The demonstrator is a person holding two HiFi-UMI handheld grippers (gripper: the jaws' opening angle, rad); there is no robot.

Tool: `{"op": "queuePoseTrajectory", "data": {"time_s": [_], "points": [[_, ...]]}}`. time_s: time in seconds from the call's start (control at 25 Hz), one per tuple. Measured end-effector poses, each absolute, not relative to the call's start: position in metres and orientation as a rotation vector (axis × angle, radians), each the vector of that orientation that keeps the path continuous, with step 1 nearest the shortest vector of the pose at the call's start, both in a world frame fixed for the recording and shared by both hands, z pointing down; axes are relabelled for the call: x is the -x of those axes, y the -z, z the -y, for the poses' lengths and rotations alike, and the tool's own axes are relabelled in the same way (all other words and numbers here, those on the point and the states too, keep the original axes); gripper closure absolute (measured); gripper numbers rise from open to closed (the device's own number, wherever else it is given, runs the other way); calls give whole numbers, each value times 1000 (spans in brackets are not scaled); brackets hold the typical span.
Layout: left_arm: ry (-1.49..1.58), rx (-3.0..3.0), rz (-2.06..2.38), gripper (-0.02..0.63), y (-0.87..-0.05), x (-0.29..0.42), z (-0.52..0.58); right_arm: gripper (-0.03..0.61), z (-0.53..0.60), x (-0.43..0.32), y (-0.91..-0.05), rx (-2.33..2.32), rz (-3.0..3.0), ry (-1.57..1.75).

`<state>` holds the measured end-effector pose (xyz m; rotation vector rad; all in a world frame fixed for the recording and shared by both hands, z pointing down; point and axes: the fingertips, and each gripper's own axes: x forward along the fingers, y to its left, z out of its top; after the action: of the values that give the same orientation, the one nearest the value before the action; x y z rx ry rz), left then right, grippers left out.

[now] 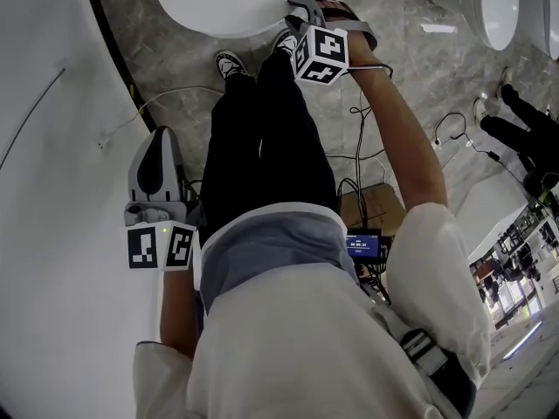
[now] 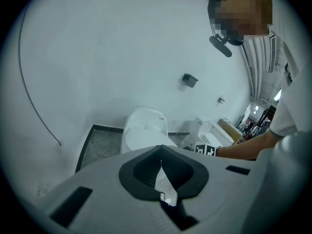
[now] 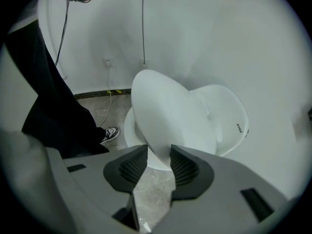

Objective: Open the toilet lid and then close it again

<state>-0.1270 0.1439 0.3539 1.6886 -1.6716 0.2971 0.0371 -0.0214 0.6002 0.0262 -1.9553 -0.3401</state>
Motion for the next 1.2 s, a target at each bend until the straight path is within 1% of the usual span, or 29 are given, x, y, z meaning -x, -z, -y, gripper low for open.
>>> {"op": "queuePoseTrajectory", "data": {"time_s": [0.72,1.2], "points": [[-338,-1666,1643,606,-387,121,-152,443,-7,-45,-648,71,1916,299],[-367,-1659,1646,606,-413,123,-150,436,-14,-47,-681,15,1902,195]]}}
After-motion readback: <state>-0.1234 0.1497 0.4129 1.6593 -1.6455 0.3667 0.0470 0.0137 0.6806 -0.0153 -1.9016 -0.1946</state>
